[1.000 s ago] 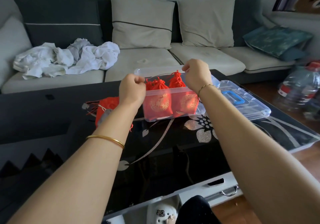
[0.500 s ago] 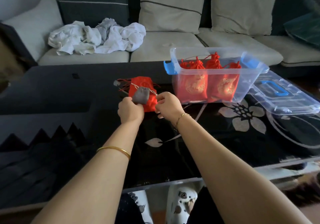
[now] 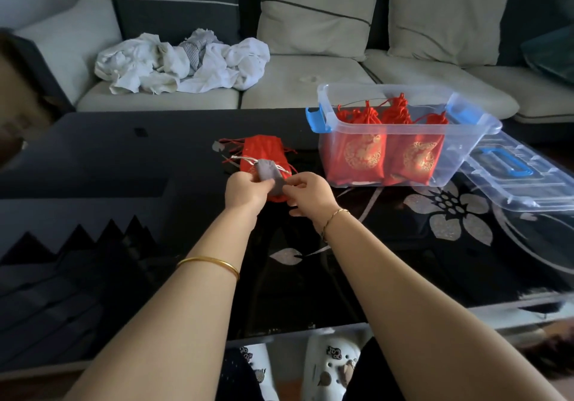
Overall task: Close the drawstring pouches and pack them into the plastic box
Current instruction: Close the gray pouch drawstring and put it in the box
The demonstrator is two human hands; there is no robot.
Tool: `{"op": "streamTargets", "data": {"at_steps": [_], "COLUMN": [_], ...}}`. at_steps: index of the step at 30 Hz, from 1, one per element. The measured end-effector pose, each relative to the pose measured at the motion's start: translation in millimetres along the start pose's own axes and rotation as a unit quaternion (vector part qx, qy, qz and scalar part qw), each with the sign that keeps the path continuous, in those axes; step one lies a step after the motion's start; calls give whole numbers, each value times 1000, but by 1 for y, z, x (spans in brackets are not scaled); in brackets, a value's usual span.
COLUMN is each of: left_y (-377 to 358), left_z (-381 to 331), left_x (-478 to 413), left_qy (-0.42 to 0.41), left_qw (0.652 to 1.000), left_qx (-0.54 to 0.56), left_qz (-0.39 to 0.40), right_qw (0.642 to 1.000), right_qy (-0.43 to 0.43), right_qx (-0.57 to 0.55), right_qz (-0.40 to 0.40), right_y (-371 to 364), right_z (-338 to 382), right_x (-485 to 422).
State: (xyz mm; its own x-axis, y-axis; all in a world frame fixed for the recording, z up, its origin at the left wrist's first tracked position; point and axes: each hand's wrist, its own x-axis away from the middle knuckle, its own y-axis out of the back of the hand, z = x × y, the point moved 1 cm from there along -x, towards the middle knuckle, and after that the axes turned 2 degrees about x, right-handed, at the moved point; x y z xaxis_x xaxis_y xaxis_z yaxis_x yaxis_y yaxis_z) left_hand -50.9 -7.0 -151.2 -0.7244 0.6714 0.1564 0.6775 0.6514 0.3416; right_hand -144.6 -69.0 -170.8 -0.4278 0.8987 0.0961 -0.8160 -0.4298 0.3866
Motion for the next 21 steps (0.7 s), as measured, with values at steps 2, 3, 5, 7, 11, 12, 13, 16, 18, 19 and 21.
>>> {"op": "streamTargets", "data": {"at_steps": [2,3,5,7,11,12,13,16,18,19,21], "left_y": [1,1,3,4,0,-2,-3,-2,0,1,1], "left_z": [-4,-5,-8,-8,-5,-4,-5,-9,-12,-13,-13], "left_x": [7,9,15,24,40,43,46,56,58,58,57], "left_qy": [-3,-12,-39,-60,-32,-26,-26,-36,-22,-3,52], "left_qw": [999,998,997,996,995,994,994,994,989,984,968], "left_qx": [31,36,24,-7,-14,-2,6,77,140,174,237], "left_qz": [41,52,61,59,94,104,105,68,51,48,55], "right_qw": [999,998,989,973,977,981,984,983,982,982,985], "right_qy": [-13,-22,-47,-66,-33,-19,-6,16,17,19,26], "right_qx": [-31,-57,-138,-215,-208,-189,-176,-175,-183,-181,-164], "right_qz": [-5,-5,18,50,44,38,37,43,50,52,53], "right_y": [8,13,22,28,24,22,21,22,28,31,37], "right_z": [-2,-2,-2,1,0,0,-1,-2,-1,-1,-3], "right_x": [5,7,14,22,31,33,36,43,46,48,50]}}
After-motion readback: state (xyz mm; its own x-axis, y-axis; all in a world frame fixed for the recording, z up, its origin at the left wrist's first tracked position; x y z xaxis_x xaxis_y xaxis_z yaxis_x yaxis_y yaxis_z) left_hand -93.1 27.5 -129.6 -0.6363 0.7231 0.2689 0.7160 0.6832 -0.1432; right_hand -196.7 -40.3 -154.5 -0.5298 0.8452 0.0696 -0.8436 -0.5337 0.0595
